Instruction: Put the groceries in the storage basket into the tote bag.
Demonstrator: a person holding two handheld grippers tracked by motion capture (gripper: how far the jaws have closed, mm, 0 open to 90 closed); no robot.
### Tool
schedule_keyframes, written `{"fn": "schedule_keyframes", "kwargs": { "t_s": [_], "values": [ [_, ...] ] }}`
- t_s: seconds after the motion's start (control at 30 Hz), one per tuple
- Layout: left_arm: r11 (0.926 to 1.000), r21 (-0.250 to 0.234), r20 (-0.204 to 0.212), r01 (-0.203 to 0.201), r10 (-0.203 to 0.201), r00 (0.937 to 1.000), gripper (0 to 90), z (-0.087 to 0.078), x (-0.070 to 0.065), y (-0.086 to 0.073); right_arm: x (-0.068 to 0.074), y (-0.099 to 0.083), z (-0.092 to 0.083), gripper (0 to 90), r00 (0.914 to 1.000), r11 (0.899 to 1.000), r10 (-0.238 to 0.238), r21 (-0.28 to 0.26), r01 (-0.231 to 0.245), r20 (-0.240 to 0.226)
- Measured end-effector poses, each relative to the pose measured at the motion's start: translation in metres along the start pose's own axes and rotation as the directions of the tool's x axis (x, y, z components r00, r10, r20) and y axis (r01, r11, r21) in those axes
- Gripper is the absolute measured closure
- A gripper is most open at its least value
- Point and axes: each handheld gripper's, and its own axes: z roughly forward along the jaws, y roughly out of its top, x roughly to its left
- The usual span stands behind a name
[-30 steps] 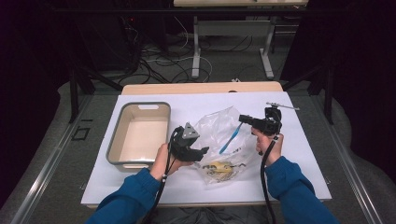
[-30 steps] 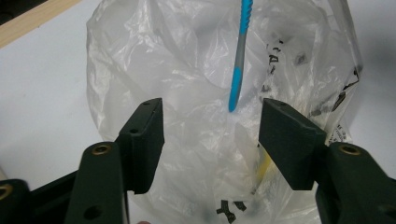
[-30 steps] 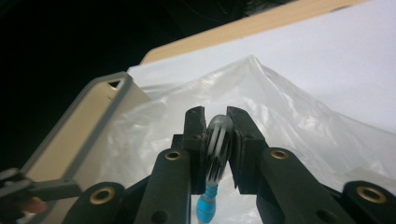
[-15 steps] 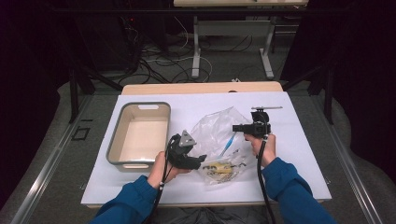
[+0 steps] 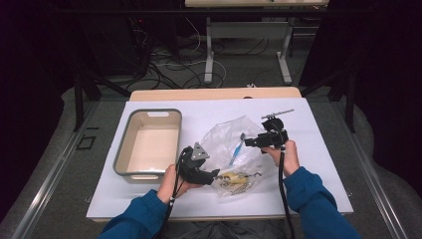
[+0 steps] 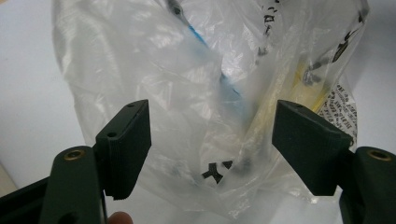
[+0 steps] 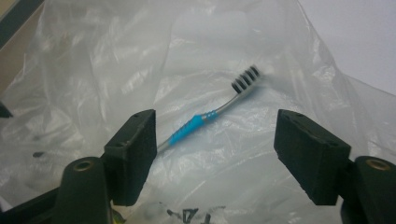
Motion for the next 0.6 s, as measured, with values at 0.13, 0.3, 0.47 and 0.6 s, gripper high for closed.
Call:
{"fn": "schedule_keyframes", "kwargs": {
  "t_s": [0.13,0.3,0.47,0.6],
  "values": [
    [0.9999,-0.008,-0.009,-0.007,0.007,0.9999,25.6,-0.003,0.000,-0.001,0.002,-0.003,-0.009,23.8,0.9988,0.999,-0.041,0.002,0.042,-0.025],
    [0.9997,-0.024,-0.022,-0.002,0.001,0.9998,21.3,-0.009,0.003,-0.003,0.004,-0.009,-0.023,17.0,0.9905,0.992,-0.126,0.006,0.126,-0.056],
    [0.9993,-0.036,-0.045,-0.008,0.007,0.9990,17.8,-0.012,0.005,-0.003,0.006,-0.015,-0.035,13.6,0.9821,0.984,-0.177,0.025,0.179,-0.064],
    [0.9991,-0.039,-0.050,-0.016,0.014,0.9986,16.2,-0.014,0.006,-0.002,0.002,-0.019,-0.041,9.2,0.9791,0.981,-0.187,0.037,0.191,-0.078]
  ]
}}
